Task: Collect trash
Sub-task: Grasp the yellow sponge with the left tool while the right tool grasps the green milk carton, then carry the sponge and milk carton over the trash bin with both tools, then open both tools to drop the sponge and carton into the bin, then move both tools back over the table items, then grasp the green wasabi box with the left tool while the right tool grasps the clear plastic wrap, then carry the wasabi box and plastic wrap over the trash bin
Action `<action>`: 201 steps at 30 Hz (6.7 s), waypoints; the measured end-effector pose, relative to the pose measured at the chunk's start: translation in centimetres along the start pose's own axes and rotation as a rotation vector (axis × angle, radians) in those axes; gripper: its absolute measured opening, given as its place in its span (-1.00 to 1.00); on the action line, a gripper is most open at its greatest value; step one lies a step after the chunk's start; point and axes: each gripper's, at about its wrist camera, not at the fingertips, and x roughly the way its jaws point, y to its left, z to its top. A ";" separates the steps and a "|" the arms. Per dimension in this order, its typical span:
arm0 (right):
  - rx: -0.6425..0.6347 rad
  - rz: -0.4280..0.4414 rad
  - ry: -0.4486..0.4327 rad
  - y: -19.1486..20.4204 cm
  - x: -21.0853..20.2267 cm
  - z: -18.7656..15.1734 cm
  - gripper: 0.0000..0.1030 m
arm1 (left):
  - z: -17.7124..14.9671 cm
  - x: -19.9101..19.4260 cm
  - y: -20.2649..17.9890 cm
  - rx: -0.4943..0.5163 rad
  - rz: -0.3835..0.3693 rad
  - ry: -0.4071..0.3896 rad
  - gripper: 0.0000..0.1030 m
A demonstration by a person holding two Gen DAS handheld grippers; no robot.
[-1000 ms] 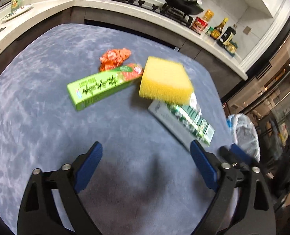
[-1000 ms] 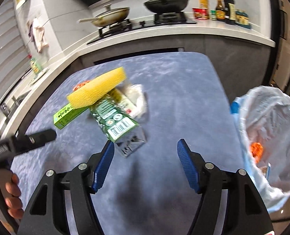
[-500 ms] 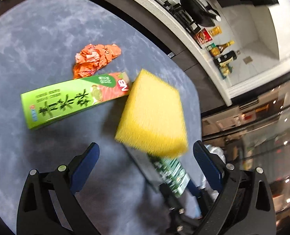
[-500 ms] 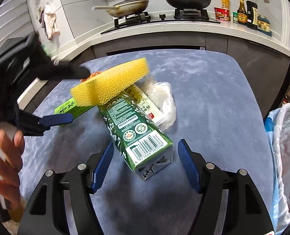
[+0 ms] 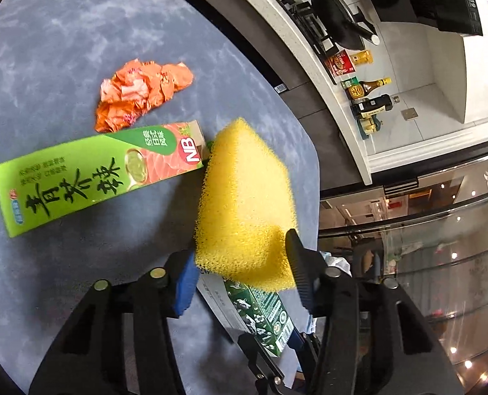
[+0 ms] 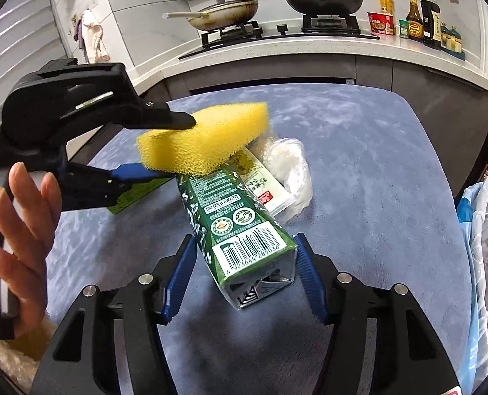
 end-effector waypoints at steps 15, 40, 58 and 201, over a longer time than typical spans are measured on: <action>0.072 -0.047 -0.054 -1.5 -9.0 -2.9 0.05 | -6.3 -7.3 -5.1 0.331 0.223 -0.111 -0.29; 0.306 -0.180 -0.207 -9.2 -19.4 -6.1 -0.08 | -19.5 -4.5 -12.5 0.676 0.274 0.041 -0.31; 0.414 -0.347 -0.364 -19.7 -23.0 -2.9 -0.08 | -20.5 5.8 -23.4 0.854 0.129 0.136 -0.31; 0.454 -0.284 -0.209 -15.4 -19.3 -5.6 -0.96 | -19.3 -3.4 -18.4 0.892 0.120 -0.051 -0.25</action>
